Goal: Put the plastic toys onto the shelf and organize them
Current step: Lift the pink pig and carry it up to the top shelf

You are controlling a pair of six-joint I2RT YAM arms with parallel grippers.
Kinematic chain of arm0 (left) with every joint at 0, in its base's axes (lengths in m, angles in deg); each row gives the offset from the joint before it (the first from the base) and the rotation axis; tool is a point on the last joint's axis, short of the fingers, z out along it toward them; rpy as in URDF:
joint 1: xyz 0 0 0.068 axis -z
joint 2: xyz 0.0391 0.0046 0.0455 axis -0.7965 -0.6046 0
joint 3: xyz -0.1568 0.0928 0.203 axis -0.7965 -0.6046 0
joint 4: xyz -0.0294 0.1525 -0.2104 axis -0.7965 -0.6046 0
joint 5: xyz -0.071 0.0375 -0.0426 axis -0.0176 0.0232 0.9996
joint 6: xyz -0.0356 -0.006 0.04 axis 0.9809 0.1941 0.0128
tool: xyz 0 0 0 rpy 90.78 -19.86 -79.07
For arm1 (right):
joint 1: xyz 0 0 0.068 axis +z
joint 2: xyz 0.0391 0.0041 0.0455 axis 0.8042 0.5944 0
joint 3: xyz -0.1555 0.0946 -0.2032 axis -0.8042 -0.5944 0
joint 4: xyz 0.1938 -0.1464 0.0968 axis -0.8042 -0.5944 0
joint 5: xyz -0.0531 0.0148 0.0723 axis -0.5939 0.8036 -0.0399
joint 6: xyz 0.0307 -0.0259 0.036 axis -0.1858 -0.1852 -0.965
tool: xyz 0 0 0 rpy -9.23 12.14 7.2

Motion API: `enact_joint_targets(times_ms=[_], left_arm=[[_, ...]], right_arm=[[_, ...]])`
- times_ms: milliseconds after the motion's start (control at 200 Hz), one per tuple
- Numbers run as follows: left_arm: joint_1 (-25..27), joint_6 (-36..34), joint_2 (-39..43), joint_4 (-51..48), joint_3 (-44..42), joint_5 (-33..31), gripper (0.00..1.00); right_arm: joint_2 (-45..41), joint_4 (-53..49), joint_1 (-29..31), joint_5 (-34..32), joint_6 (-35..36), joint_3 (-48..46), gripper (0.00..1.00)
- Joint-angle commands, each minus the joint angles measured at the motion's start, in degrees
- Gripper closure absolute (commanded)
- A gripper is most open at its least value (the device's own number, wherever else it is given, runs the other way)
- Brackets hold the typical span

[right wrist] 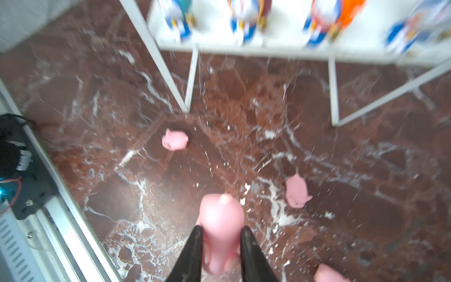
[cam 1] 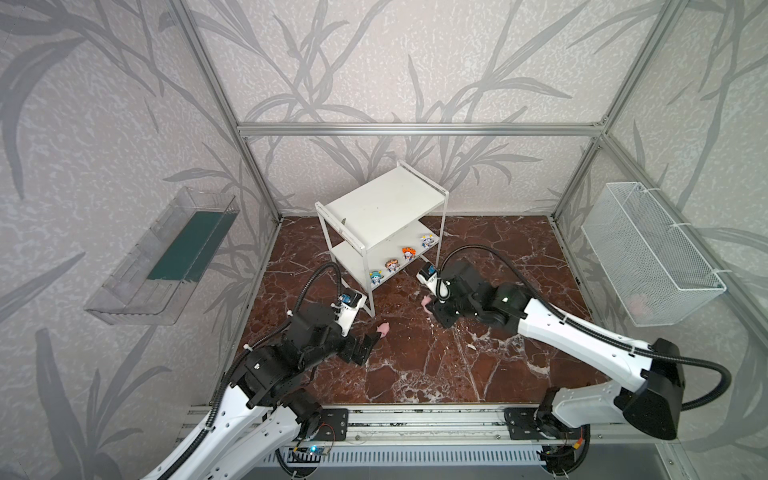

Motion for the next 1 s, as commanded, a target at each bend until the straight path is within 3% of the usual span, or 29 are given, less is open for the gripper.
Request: enact_joint_targets(times_ms=[0,130,410,705,995], left_arm=[[0.2,-0.4,1.0,-0.4,2.3,-5.1,0.01],[0.2,-1.6,2.2,1.5,2.3,-7.6,0.01],[0.3,-5.5,1.9,3.4,4.6,-7.5,0.01],[0.2,-12.0,-2.1,4.6,10.9,-6.5,0.01],[0.1,-14.6,-6.3,6.5,16.9,-7.8,0.01]], right_arm=[[-0.8,-7.1,-1.8,5.2,8.3,9.8,0.73],[2.9,-10.6,-3.4,8.8,12.0,21.5,0.72],[19.8,-21.6,-5.6,14.0,15.1,49.3,0.72],[44.5,-36.5,-5.4,16.5,15.4,87.0,0.72],[47.2,-33.1,-4.5,17.7,14.8,88.0,0.72]])
